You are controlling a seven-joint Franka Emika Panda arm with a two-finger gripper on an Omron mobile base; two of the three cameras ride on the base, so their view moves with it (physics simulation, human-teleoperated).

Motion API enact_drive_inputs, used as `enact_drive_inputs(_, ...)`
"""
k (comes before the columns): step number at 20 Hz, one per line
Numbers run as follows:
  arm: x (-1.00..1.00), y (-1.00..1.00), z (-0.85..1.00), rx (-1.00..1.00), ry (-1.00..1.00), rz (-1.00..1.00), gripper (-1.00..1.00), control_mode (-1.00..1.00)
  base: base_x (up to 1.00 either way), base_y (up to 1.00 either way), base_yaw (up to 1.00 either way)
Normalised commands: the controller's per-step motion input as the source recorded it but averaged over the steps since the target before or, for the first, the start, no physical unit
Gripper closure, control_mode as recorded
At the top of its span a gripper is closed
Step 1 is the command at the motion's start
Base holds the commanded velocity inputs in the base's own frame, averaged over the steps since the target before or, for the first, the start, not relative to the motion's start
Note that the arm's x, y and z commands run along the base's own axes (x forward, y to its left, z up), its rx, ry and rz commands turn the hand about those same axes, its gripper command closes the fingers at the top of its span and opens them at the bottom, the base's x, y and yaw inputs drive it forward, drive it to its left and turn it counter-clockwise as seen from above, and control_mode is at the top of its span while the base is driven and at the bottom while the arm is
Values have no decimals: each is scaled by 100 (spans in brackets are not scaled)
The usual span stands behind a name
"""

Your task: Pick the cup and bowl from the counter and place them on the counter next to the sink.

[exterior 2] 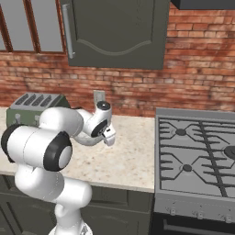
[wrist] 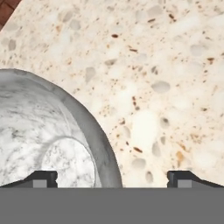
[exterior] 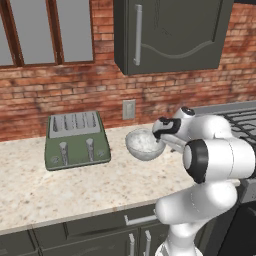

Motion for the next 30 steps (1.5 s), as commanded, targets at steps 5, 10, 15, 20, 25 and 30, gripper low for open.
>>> enact_drive_inputs(5,5,0,-18,0,0,0,-100,-100,0,0,0)
enact_drive_inputs(10,0,0,-15,0,0,0,-100,-100,0,0,0)
enact_drive_inputs(15,0,0,0,0,0,0,-100,-100,0,0,0)
enact_drive_inputs(20,0,0,0,0,0,0,100,-100,0,0,0)
enact_drive_inputs(25,0,0,0,0,0,0,100,-100,0,0,0)
enact_drive_inputs(30,0,0,0,0,0,0,100,-100,0,0,0)
